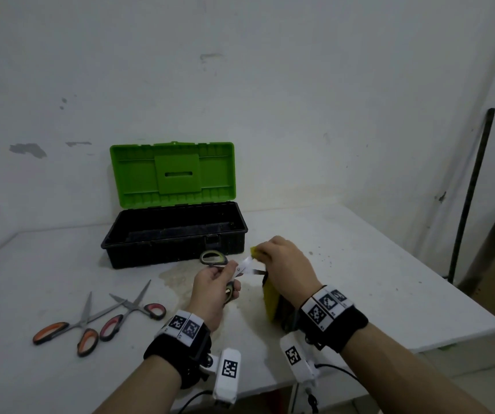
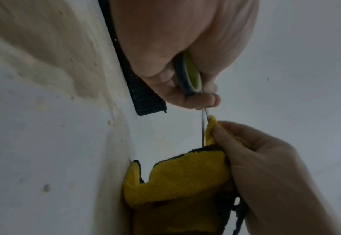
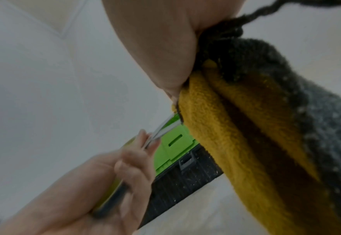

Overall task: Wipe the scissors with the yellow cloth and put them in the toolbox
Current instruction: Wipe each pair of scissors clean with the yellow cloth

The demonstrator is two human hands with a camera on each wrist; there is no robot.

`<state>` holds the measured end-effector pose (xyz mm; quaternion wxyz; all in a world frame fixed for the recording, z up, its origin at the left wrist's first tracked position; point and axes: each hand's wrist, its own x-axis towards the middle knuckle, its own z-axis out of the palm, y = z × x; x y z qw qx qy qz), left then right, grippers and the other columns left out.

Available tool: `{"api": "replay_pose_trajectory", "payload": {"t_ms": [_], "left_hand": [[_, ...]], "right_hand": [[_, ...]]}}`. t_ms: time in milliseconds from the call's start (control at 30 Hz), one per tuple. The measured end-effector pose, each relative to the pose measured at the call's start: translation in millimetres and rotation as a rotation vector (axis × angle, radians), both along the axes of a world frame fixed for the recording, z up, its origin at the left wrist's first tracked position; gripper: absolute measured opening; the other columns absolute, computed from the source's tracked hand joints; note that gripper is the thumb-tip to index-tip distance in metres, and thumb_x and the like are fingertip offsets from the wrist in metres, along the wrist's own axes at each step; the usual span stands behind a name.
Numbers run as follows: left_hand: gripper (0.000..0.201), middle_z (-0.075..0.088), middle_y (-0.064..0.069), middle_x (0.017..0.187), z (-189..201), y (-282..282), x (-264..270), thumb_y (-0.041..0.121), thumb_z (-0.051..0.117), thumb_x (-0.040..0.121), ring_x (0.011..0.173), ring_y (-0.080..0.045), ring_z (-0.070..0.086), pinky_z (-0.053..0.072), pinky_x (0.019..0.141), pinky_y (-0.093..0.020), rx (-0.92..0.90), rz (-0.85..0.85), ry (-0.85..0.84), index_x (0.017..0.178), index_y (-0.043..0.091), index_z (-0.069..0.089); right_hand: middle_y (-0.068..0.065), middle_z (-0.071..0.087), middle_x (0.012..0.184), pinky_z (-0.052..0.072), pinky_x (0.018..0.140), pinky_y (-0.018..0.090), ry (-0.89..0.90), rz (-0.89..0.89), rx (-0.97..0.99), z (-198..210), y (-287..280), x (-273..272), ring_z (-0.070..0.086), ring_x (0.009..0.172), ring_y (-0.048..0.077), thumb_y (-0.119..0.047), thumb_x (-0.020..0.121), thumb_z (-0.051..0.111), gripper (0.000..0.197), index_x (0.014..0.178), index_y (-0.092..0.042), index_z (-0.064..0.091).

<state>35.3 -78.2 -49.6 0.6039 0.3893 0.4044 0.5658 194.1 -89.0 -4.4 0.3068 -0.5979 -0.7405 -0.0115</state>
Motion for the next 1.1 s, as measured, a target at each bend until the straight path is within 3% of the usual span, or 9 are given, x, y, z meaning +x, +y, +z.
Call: {"api": "replay_pose_trajectory", "payload": {"t_ms": [133, 333, 567, 800, 1000, 1100], "left_hand": [[0.016, 0.059, -0.007, 0.068, -3.0, 0.4, -1.8, 0.017, 0.063, 0.098, 0.054, -0.013, 0.054, 0.045, 0.045, -0.024, 0.019, 0.024, 0.061, 0.093, 0.001, 0.065], [0.021, 0.071, -0.010, 0.081, 3.3, -3.3, 7.7, 0.017, 0.058, 0.100, 0.057, -0.015, 0.057, 0.047, 0.050, -0.026, 0.054, 0.013, 0.086, 0.098, -0.002, 0.068], [0.017, 0.060, -0.006, 0.064, -1.3, -4.0, -0.4, 0.017, 0.063, 0.098, 0.054, -0.014, 0.055, 0.047, 0.049, -0.025, 0.034, 0.057, 0.108, 0.093, 0.001, 0.066], [0.016, 0.068, -0.008, 0.074, 5.7, -6.2, 4.9, 0.015, 0.061, 0.098, 0.056, -0.014, 0.056, 0.047, 0.050, -0.025, 0.044, 0.007, 0.064, 0.093, 0.001, 0.067], [0.015, 0.060, -0.004, 0.063, 1.7, -6.8, -1.7, 0.017, 0.063, 0.098, 0.054, -0.013, 0.056, 0.047, 0.051, -0.027, 0.039, 0.030, 0.104, 0.092, 0.003, 0.066], [0.016, 0.062, -0.005, 0.063, 3.0, -6.0, -0.5, 0.018, 0.063, 0.098, 0.053, -0.013, 0.057, 0.047, 0.051, -0.026, 0.034, 0.033, 0.107, 0.091, 0.003, 0.066]], "right_hand": [[0.000, 0.056, 0.097, 0.050, 0.075, 0.036, 0.065, -0.098, 0.031, 11.3, 3.1, 12.4, 0.056, 0.090, 0.020, -0.025, 0.100, 0.048, 0.021, 0.102, -0.018, 0.067], [0.001, 0.054, 0.101, 0.052, 0.072, 0.040, -0.112, 0.080, 0.021, -5.1, -14.8, -21.1, 0.054, 0.094, 0.023, -0.017, 0.094, 0.058, 0.011, 0.103, -0.022, 0.062], [-0.001, 0.053, 0.094, 0.050, 0.073, 0.036, 0.078, -0.133, 0.005, 4.2, 7.7, 11.6, 0.056, 0.087, 0.022, -0.022, 0.099, 0.047, 0.019, 0.097, -0.018, 0.066], [0.001, 0.056, 0.096, 0.049, 0.072, 0.036, 0.009, 0.079, 0.036, -6.5, -13.2, -15.1, 0.055, 0.088, 0.020, -0.021, 0.099, 0.050, 0.018, 0.098, -0.018, 0.067], [0.000, 0.055, 0.094, 0.047, 0.072, 0.033, 0.108, -0.109, 0.018, 5.2, 5.5, 12.5, 0.055, 0.087, 0.020, -0.022, 0.099, 0.049, 0.020, 0.098, -0.018, 0.068], [0.000, 0.056, 0.095, 0.048, 0.073, 0.033, 0.085, -0.043, 0.049, 7.2, -2.7, 5.3, 0.055, 0.086, 0.019, -0.024, 0.099, 0.050, 0.018, 0.099, -0.018, 0.068]]}}
